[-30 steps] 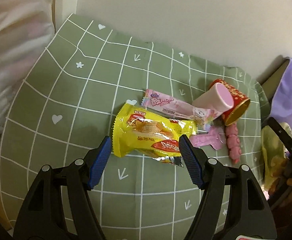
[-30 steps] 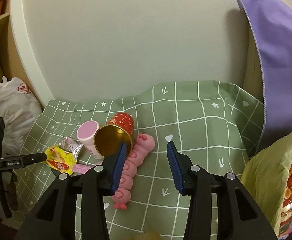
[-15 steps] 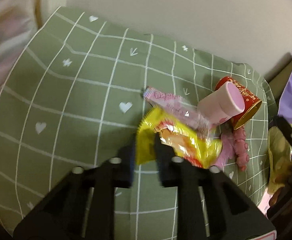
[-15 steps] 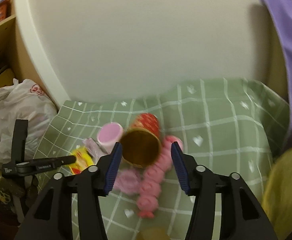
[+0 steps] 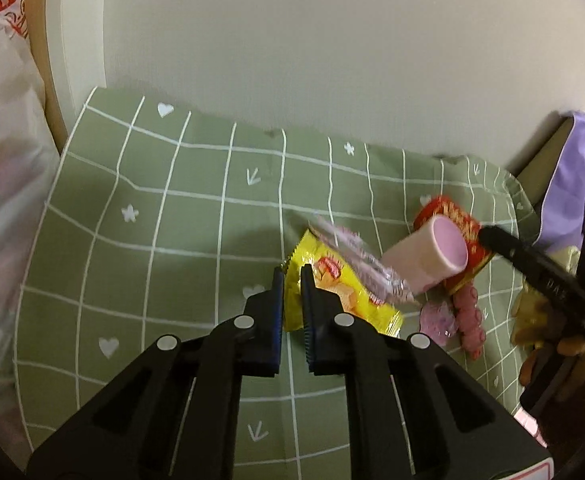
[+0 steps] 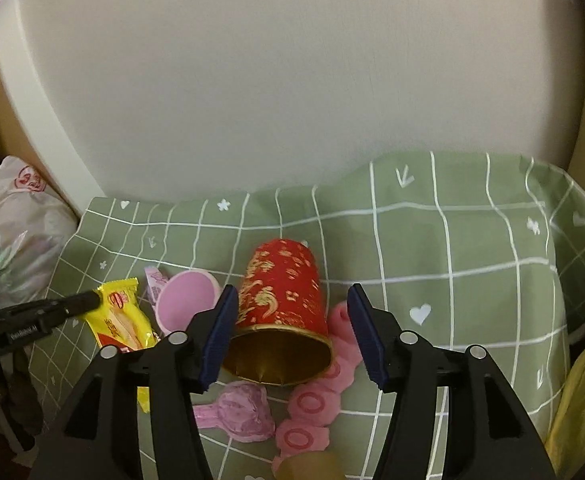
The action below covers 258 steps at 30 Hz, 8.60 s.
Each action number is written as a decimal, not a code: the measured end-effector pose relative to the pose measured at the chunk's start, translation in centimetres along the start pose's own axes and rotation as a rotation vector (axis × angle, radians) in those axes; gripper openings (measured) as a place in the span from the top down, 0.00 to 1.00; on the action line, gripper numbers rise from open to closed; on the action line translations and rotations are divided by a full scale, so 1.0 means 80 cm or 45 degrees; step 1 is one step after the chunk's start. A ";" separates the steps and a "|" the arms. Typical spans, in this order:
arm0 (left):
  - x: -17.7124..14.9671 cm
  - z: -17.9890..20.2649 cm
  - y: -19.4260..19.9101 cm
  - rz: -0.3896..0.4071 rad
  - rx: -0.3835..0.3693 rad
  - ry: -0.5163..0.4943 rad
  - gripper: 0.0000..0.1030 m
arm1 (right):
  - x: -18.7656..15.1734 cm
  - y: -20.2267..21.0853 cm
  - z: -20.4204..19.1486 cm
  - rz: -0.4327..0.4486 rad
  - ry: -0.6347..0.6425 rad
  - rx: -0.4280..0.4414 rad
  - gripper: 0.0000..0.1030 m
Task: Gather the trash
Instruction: 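Grasp the red paper cup with the right gripper while the left grasps the yellow wafer bag, then carry the red cup and yellow wafer bag over the trash bag, then open both grippers to drop the cup and wafer bag into the bag, then grasp the pink plastic lid with the right gripper while the left grasps the pink candy wrapper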
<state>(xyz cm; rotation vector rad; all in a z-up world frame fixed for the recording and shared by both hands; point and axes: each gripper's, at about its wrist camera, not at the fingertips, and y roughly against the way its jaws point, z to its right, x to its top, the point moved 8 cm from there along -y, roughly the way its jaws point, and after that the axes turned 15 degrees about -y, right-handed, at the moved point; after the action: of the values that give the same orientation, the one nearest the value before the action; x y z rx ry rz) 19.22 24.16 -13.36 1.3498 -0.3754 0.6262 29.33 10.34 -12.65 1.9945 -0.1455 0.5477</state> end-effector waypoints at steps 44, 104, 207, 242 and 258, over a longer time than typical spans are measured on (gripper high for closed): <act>0.014 0.010 0.010 0.167 -0.017 0.053 0.46 | 0.004 0.169 0.094 0.257 -0.122 -0.162 0.59; 0.148 0.524 0.013 0.274 -0.742 -0.765 0.95 | 0.016 0.401 0.318 0.655 -0.400 -0.613 0.58; -0.006 -0.008 0.042 0.158 0.112 -0.080 0.46 | -0.085 0.014 -0.030 -0.146 0.158 0.142 0.56; -0.016 0.074 -0.084 -0.126 -0.143 -0.272 0.75 | -0.087 0.031 -0.006 -0.160 0.136 0.028 0.45; -0.006 0.031 -0.029 -0.021 -0.081 -0.104 0.75 | -0.100 -0.020 -0.037 -0.254 0.290 0.052 0.72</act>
<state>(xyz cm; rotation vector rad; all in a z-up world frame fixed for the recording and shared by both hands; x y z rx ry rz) 20.56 21.43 -14.97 1.3186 -0.4460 0.5425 21.78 12.65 -16.35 1.9430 0.2043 0.6469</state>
